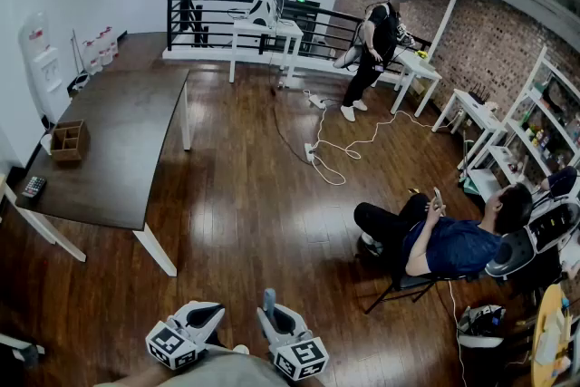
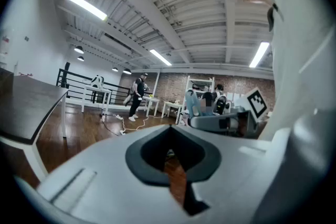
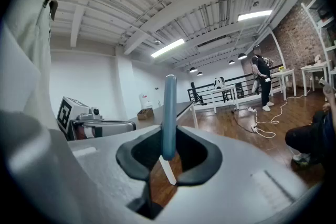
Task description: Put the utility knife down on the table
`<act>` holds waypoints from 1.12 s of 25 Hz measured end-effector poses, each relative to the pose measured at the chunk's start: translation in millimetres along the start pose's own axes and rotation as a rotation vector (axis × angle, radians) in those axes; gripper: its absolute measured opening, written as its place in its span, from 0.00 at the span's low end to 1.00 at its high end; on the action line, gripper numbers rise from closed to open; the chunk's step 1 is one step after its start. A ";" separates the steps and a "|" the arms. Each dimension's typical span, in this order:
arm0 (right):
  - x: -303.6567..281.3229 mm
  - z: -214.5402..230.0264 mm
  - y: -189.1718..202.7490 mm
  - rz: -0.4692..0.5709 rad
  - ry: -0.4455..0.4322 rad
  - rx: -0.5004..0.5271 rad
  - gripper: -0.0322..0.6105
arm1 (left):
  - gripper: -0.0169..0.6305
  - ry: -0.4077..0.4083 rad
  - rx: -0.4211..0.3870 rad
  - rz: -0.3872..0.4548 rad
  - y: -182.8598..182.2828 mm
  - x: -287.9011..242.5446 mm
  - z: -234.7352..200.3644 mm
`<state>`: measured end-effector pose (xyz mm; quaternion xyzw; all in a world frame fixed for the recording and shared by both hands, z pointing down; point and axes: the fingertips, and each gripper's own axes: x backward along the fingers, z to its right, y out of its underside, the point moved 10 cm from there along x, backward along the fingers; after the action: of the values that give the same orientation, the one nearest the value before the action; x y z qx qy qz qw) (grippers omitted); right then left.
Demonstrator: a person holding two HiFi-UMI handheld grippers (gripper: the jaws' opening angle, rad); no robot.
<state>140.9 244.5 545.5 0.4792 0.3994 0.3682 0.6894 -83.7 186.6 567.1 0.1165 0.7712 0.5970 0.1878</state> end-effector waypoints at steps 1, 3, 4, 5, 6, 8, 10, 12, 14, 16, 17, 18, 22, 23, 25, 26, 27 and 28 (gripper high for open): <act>-2.2 0.0 1.3 -0.006 -0.001 -0.002 0.16 | 0.03 -0.004 0.008 -0.001 1.6 0.5 -2.3; -7.2 2.1 1.5 -0.012 0.002 -0.002 0.16 | 0.03 -0.006 0.017 -0.003 3.3 -1.5 -8.0; -10.0 4.8 -0.3 -0.012 0.007 -0.001 0.16 | 0.03 -0.002 0.019 -0.004 3.0 -4.9 -11.7; -13.0 8.3 -3.1 -0.011 0.014 0.000 0.16 | 0.03 0.003 0.019 -0.003 1.8 -9.8 -16.0; -16.2 12.1 -6.5 -0.010 0.023 0.002 0.16 | 0.03 0.009 0.020 -0.002 -0.5 -15.4 -20.6; -23.9 18.3 -12.8 -0.011 0.039 0.004 0.16 | 0.03 0.023 0.026 -0.001 -5.3 -26.3 -30.9; -34.7 23.5 -16.4 -0.024 0.052 0.004 0.16 | 0.03 0.036 0.035 -0.003 -9.0 -34.7 -43.7; -50.7 29.8 -20.4 -0.046 0.059 0.003 0.16 | 0.03 0.036 0.046 0.001 -14.7 -40.9 -61.4; -71.5 36.7 -30.0 -0.064 0.054 0.014 0.16 | 0.03 0.018 0.063 0.020 -23.7 -46.7 -83.7; -94.9 43.1 -45.2 -0.074 0.043 0.044 0.16 | 0.03 -0.008 0.082 0.046 -33.4 -53.7 -107.0; -107.0 46.3 -53.6 -0.077 0.039 0.060 0.16 | 0.03 -0.019 0.092 0.058 -38.1 -57.6 -118.4; -119.0 49.5 -62.1 -0.079 0.037 0.074 0.16 | 0.03 -0.025 0.101 0.069 -42.9 -61.3 -129.3; -168.1 56.2 -92.8 -0.091 0.022 0.130 0.16 | 0.03 -0.048 0.109 0.121 -64.1 -66.2 -172.4; -181.8 56.1 -98.7 -0.095 0.011 0.147 0.16 | 0.03 -0.060 0.106 0.135 -68.1 -64.9 -184.3; -210.4 54.1 -108.8 -0.098 -0.021 0.179 0.16 | 0.03 -0.088 0.094 0.157 -77.5 -60.3 -206.7; -225.3 52.1 -112.7 -0.100 -0.044 0.193 0.16 | 0.03 -0.102 0.087 0.162 -84.3 -56.8 -216.6; -240.6 49.3 -116.0 -0.102 -0.070 0.205 0.16 | 0.03 -0.118 0.082 0.162 -91.3 -52.4 -225.6; -255.7 46.3 -118.8 -0.105 -0.099 0.215 0.16 | 0.03 -0.141 0.079 0.163 -96.0 -47.0 -233.8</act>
<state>92.8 -32.2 493.0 0.5462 0.4268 0.2625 0.6713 -137.2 -62.5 532.3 0.2280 0.7670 0.5697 0.1875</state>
